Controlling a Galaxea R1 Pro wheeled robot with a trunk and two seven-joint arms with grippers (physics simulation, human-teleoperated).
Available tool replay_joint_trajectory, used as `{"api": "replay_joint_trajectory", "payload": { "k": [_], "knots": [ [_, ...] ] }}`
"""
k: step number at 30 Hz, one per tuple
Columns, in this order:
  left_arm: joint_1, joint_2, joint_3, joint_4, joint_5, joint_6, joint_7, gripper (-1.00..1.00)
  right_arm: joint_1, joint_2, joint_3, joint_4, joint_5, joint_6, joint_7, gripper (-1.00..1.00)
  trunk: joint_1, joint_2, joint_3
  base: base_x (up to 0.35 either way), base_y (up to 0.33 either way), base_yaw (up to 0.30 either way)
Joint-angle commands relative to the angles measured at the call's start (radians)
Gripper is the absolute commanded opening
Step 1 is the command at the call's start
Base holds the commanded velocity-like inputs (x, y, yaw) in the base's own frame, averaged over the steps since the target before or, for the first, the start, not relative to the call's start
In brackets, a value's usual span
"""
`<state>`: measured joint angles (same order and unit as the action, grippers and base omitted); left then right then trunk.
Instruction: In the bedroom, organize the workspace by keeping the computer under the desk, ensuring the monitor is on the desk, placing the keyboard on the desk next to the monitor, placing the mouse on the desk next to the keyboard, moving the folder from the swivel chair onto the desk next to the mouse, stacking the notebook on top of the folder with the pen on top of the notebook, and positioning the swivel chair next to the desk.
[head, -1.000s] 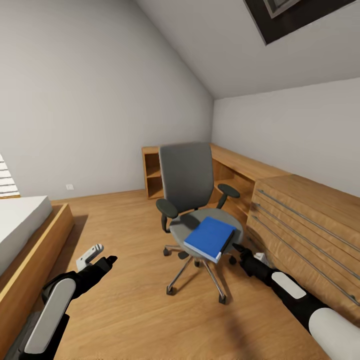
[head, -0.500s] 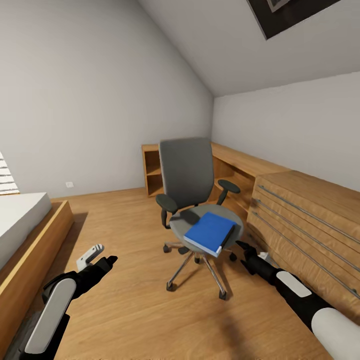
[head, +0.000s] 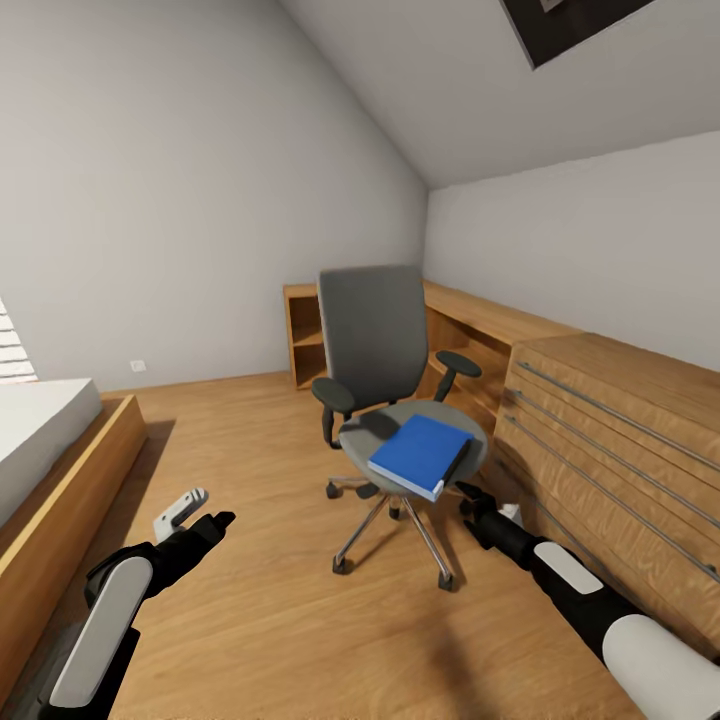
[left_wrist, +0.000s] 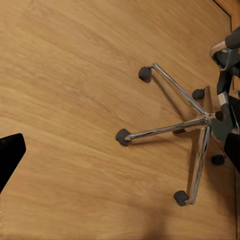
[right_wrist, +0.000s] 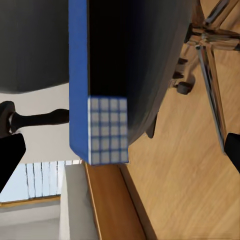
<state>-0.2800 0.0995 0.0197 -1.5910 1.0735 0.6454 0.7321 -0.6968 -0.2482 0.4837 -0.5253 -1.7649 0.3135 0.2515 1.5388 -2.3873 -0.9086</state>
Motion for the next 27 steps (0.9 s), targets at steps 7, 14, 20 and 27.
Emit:
{"api": "replay_joint_trajectory", "payload": {
  "k": [7,14,20,27],
  "knots": [
    [-0.001,0.0,0.0,0.0,0.01,0.003,0.009,1.0,-0.001,0.005,0.005,-0.007,-0.01,0.002,0.004,1.0,0.008,-0.015,-0.007,0.0,0.0,0.0],
    [-0.001,0.003,0.001,0.004,0.011,0.008,0.006,1.0,-0.001,0.006,0.004,-0.039,-0.01,0.002,0.005,1.0,0.008,-0.015,-0.007,0.001,0.0,0.0],
    [-0.001,0.003,0.001,0.005,0.011,0.008,0.004,1.0,-0.001,0.006,0.004,-0.045,-0.01,0.002,0.005,1.0,0.008,-0.015,-0.007,0.161,0.071,0.0],
    [0.0,0.003,0.001,0.005,0.011,0.008,0.004,1.0,-0.001,0.006,0.003,-0.045,-0.01,0.002,0.005,1.0,0.008,-0.015,-0.007,0.117,0.022,0.0]
  ]
}}
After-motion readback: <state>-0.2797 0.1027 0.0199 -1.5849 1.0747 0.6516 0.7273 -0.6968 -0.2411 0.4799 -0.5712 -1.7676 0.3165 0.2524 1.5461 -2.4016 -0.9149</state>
